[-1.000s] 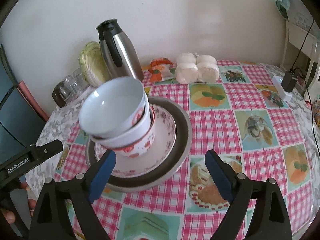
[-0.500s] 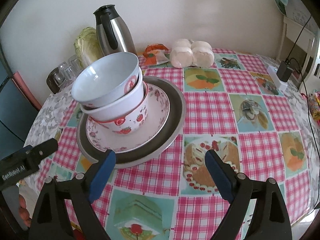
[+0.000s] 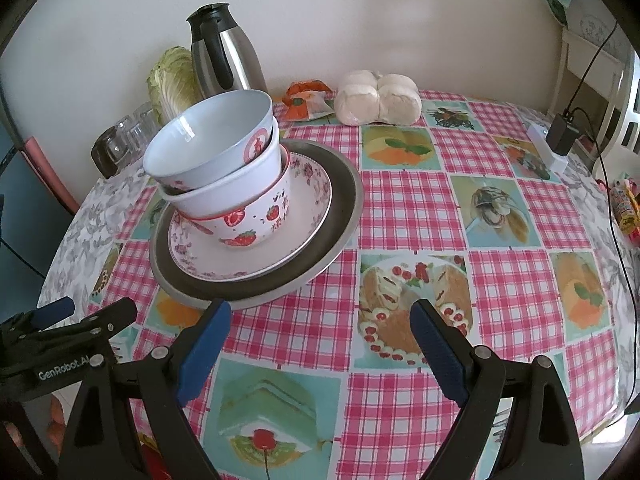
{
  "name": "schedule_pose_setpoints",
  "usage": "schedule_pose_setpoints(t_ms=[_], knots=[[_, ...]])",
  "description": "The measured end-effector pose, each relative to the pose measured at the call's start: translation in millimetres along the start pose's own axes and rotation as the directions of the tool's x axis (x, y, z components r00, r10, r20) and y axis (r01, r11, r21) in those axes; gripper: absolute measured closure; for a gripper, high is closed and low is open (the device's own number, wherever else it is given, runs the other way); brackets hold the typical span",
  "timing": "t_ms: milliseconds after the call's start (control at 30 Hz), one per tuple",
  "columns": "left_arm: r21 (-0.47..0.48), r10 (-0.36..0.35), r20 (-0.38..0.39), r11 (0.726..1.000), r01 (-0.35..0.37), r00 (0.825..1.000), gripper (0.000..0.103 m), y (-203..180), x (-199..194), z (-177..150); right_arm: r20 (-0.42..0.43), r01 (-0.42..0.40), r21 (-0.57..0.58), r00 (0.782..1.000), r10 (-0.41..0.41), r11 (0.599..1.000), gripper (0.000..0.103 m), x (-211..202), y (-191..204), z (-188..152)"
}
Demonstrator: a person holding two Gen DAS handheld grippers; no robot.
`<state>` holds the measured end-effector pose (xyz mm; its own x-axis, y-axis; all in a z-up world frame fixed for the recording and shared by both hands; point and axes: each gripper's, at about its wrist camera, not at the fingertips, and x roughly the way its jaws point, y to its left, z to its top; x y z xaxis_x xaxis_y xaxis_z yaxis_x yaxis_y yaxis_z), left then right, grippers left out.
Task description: Organize plates and bowls
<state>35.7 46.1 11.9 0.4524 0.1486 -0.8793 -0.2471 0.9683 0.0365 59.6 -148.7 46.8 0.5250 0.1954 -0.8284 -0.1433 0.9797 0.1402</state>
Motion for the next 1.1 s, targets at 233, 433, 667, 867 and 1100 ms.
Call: schedule_pose_setpoints(t_ms=[233,433,667,867,1100], knots=[[0.012,0.002,0.003,1.0,-0.002,1.0,0.0,-0.8,-0.6,-0.3,-0.003,0.008,0.011,1.0,-0.008,1.0,0.012,-0.4,-4.0,0.6],[0.026,0.002,0.035,1.0,-0.003,0.999,0.0,-4.6,-7.8,0.0,-0.004,0.01,0.011,1.0,-0.01,1.0,0.012,-0.3,-5.1,1.1],[0.042,0.002,0.064,0.999,-0.005,0.998,0.0,-8.1,-12.3,1.1,-0.005,0.012,0.006,1.0,-0.012,1.0,0.012,-0.6,-4.8,2.4],[0.033,0.007,0.076,0.999,-0.009,0.997,0.0,-7.7,-13.0,2.2,-0.002,0.01,0.008,1.0,-0.01,1.0,0.012,-0.3,-4.2,3.6],[0.017,-0.002,0.085,1.0,0.0,0.996,0.0,-5.1,-13.9,3.0,-0.009,0.012,0.008,1.0,-0.012,1.0,0.012,2.1,-4.0,3.9]])
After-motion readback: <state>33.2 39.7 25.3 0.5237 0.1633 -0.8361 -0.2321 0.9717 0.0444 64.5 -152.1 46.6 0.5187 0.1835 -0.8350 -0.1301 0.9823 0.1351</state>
